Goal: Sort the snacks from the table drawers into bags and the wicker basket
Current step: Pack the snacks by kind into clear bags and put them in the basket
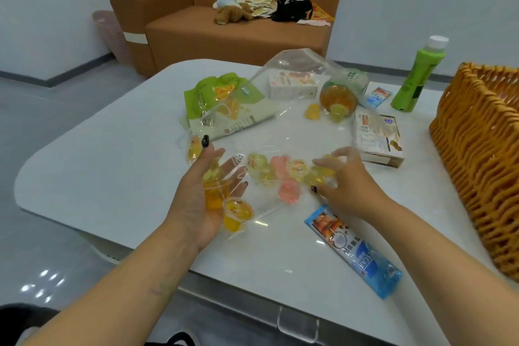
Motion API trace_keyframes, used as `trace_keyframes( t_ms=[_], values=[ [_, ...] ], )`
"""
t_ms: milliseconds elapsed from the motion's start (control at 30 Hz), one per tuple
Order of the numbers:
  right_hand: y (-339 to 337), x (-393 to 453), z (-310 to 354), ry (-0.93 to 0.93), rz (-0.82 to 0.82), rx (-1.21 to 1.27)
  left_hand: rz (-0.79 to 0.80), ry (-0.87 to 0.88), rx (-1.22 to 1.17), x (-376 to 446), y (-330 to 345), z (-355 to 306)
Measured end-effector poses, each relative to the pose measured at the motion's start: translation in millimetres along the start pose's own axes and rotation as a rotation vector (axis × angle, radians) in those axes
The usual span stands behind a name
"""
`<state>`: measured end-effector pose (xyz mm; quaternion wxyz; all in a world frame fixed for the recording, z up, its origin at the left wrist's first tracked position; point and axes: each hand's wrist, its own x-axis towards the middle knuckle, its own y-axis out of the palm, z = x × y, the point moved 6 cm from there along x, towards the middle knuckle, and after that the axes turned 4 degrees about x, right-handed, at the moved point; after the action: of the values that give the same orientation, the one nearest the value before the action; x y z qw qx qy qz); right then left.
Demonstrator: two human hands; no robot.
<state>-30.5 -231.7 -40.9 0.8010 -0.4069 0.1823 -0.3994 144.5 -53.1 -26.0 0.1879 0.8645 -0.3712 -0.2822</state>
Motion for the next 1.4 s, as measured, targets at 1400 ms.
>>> trace_keyframes(
  t_ms=[1400],
  values=[
    [-75, -125, 22, 0.26, 0.314, 0.841, 0.279, 0.119, 0.517, -47, 39, 40]
  ],
)
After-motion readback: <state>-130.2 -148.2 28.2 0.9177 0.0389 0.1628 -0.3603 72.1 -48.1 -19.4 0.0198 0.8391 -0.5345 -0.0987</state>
